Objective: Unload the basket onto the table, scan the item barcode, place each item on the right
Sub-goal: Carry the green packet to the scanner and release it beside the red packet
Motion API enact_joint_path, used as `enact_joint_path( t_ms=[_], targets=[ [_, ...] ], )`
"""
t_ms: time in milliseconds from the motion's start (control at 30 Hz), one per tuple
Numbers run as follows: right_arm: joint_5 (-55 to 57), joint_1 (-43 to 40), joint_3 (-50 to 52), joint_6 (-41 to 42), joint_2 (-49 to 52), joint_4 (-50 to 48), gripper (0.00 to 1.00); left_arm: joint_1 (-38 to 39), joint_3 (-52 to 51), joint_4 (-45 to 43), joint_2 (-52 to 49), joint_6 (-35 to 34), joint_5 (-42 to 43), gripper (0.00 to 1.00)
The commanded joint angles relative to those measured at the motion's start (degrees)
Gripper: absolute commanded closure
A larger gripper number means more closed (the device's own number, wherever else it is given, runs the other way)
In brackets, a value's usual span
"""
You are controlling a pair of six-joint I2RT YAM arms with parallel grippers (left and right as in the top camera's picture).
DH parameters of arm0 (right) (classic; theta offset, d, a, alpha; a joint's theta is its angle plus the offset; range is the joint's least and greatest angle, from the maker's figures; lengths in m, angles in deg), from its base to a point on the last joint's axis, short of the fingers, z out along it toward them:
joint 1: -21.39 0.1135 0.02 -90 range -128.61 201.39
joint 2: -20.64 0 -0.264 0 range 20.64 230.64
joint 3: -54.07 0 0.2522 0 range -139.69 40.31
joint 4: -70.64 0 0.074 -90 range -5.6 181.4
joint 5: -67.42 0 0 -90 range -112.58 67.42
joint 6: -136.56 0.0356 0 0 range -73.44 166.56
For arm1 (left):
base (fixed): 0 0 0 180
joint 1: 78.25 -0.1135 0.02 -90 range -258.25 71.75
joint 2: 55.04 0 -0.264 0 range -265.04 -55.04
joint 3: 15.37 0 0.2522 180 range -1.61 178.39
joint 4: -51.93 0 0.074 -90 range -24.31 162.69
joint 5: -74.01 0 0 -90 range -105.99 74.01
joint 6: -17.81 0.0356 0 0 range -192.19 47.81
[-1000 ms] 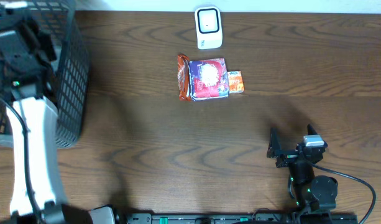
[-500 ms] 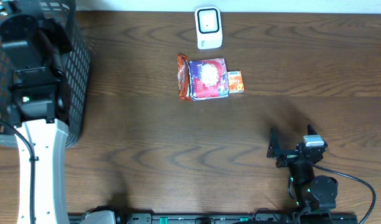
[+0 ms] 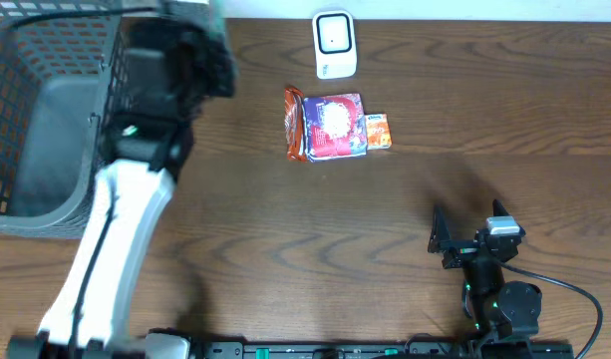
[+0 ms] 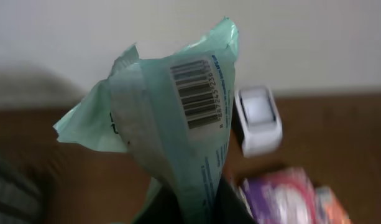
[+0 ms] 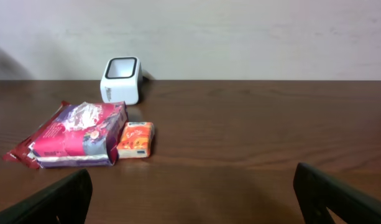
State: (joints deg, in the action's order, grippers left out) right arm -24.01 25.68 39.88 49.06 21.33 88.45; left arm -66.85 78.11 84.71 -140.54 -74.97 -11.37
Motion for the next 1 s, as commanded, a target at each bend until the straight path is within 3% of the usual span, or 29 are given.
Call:
enact_joint_path(
  t_ms=[0, 467, 667, 833, 967],
  targets=[
    [0.5, -0.1, 0.1, -0.4, -0.1, 0.2, 0.01, 2.0, 0.5, 1.9, -6.9, -1.4, 0.8, 0.93],
    [0.5, -0.1, 0.1, -0.4, -0.1, 0.2, 0.01, 8.1, 0.5, 1.4, -23.9, -1.7, 1.0, 0.93],
    [0.5, -0.1, 0.1, -0.4, -0.1, 0.2, 0.01, 8.1, 0.5, -0.5, -26.7, -1.6, 0.1, 0.92],
    [0.5, -0.1, 0.1, -0.4, 0.0, 0.2, 0.01, 8.0, 0.5, -0.4, -26.8, -1.7, -7.9, 0.93],
    [0.5, -0.1, 0.1, -0.4, 0.0, 0.2, 0.01, 8.1, 0.2, 0.4, -26.9, -6.2, -8.7, 0.92]
  ],
)
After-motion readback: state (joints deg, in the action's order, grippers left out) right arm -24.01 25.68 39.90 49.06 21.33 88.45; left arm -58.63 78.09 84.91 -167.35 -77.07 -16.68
